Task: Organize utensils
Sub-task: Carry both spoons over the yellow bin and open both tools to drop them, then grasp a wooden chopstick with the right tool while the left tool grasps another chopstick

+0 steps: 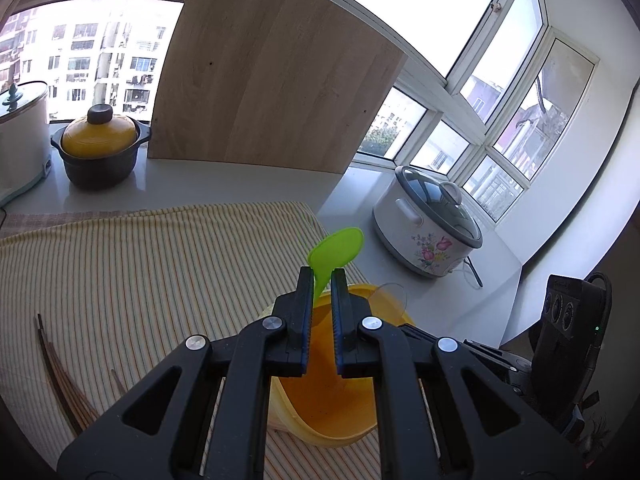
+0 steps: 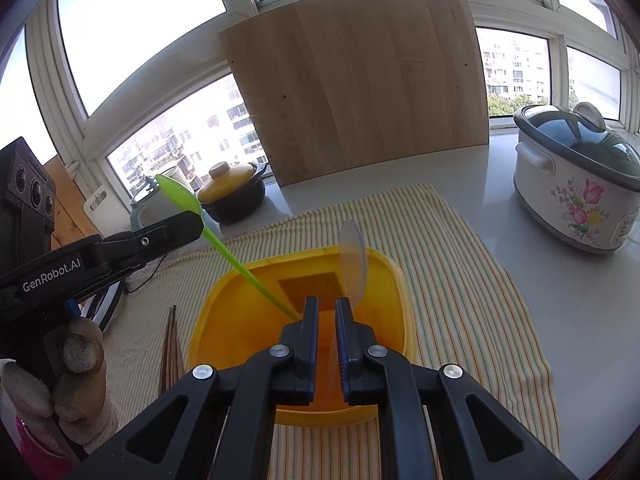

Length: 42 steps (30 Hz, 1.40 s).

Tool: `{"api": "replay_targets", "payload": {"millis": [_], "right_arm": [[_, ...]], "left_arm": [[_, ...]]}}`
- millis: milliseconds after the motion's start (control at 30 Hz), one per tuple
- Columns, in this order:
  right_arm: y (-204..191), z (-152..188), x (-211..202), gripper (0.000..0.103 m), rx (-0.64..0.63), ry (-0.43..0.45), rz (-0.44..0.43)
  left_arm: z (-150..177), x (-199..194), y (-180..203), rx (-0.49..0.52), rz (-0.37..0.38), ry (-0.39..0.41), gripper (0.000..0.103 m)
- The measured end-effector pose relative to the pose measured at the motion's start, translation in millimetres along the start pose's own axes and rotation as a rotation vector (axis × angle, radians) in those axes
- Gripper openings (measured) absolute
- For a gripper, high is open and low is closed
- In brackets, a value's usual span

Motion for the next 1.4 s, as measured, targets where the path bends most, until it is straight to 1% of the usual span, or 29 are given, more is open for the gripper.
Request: {"api": "replay_targets", "payload": {"millis": [33,67,100,233,367,467,533,600,667,733,767,800,933,1000,1200,1333,1400], "right_arm": [[0.1,0.6,-1.2,0.017,0.003,0.002,-0.001],[0.4,1.4,-2.7,0.022,0.008,0.005,-0.004],[0.4,2.5,-4.3,0.024,0.011,0.01,-0.008],[-3.2,7.8,-8.4,0.027,0.003,0.009,-0.014],[-12.2,12.1,-13.5,0.031,-0.017,0.018,-0.012],[-20.9,14.2,-17.0,0.033,-0.041,0.03,-0.002],[-27.2,15.6,-18.5,0.04,-0.056,0.037,0.0],[-34.0,17.6,-20.6,0.052,-0.069,0.052,-0.002],[-41.8,19.9,-22.8,0.057,-0.09,0.069,-0.001],[-51.5,22.6,-24.4,0.067,-0.12,0.082,-0.001],[-57.2,24.0,-25.3,0.076,-0.138,0.089,-0.004],[-62.4,25.5,-26.0,0.083,-0.155,0.095,-0.009],[-90.4,33.6,-26.5,0.09,-0.248,0.11,-0.015],[-105.2,36.5,-21.9,0.099,-0.3,0.093,-0.034],[-137.8,45.4,-0.6,0.099,-0.383,0.022,-0.07],[-151.5,51.5,18.7,0.099,-0.413,-0.036,-0.085],[-154.9,54.8,29.5,0.099,-0.408,-0.074,-0.092]], "left_arm": [[0.5,-0.5,1.0,0.002,-0.002,-0.001,0.017],[1.8,-1.6,1.7,0.005,-0.002,0.0,0.022],[3.4,-2.8,2.1,0.008,-0.001,0.002,0.028],[9.5,-8.3,1.9,0.024,-0.006,0.004,0.028],[14.7,-17.3,-6.2,0.013,-0.008,0.011,0.028],[19.5,-27.3,-14.7,0.013,-0.035,0.026,0.028],[23.7,-35.4,-23.8,0.009,-0.054,0.032,0.028],[28.6,-44.3,-35.9,0.004,-0.082,0.037,0.028],[34.6,-53.6,-50.2,-0.003,-0.126,0.048,0.028],[41.3,-62.8,-67.7,-0.014,-0.173,0.053,0.028],[44.9,-67.2,-77.8,-0.022,-0.195,0.053,0.028],[48.3,-70.9,-87.8,-0.035,-0.219,0.05,0.028],[64.4,-84.2,-133.3,-0.113,-0.284,0.025,0.028],[73.7,-88.3,-151.3,-0.145,-0.311,0.007,0.028],[102.6,-86.7,-185.0,-0.19,-0.359,-0.071,0.028],[114.6,-76.1,-200.4,-0.214,-0.37,-0.135,0.028],[118.8,-69.3,-207.8,-0.234,-0.361,-0.16,0.028]]}}
Point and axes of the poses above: each gripper's, at about its wrist camera, not at the fingertips, and x roughly the way its jaws point, y to its right, z to its underside, the point moved 1 cm from there along x, roughly the way its jaws point, and after that the axes turned 11 degrees about -y, right-handed, at the moved point
